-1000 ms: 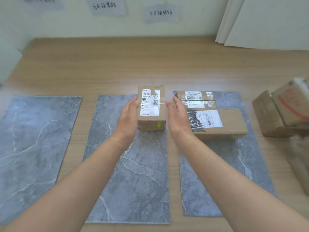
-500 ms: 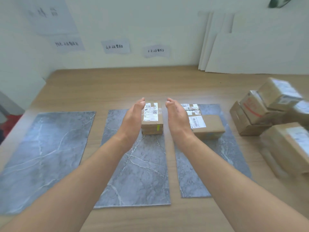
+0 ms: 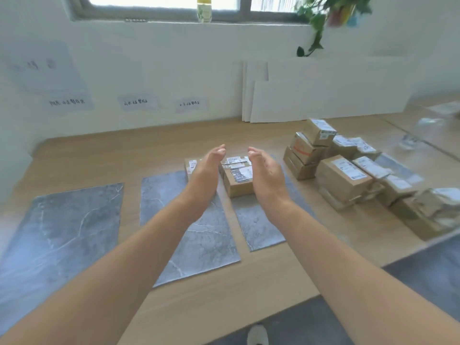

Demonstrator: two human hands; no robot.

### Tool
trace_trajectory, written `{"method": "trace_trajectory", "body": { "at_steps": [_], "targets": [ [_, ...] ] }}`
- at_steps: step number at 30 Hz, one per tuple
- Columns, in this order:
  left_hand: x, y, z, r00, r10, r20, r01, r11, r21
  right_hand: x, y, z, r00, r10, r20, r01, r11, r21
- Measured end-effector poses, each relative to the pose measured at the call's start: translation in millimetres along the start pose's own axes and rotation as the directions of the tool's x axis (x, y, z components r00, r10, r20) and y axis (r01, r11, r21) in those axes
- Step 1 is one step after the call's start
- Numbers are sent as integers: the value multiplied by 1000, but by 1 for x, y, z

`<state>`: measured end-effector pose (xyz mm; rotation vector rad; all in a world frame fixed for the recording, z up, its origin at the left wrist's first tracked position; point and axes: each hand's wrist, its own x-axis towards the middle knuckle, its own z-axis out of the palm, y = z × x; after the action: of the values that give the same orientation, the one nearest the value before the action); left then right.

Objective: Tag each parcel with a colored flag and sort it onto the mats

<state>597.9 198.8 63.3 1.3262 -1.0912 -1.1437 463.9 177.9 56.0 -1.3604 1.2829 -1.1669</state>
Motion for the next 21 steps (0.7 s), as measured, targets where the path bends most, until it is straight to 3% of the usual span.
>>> {"method": "trace_trajectory", "body": {
  "at_steps": [7,17,21],
  "targets": [
    [-39,29,68,988,60,141,-64,998,29,-42,-23,-78,987,-53,-150,53,999,-7],
    [-47,31,212,964,-43,262,27,998,64,-44,0,-216,955,4,-296,1,1000,16],
    [-45,22,282,956,-64,287,49,997,60,-35,22,-283,959,49,-280,-47,999,13]
  ]
}}
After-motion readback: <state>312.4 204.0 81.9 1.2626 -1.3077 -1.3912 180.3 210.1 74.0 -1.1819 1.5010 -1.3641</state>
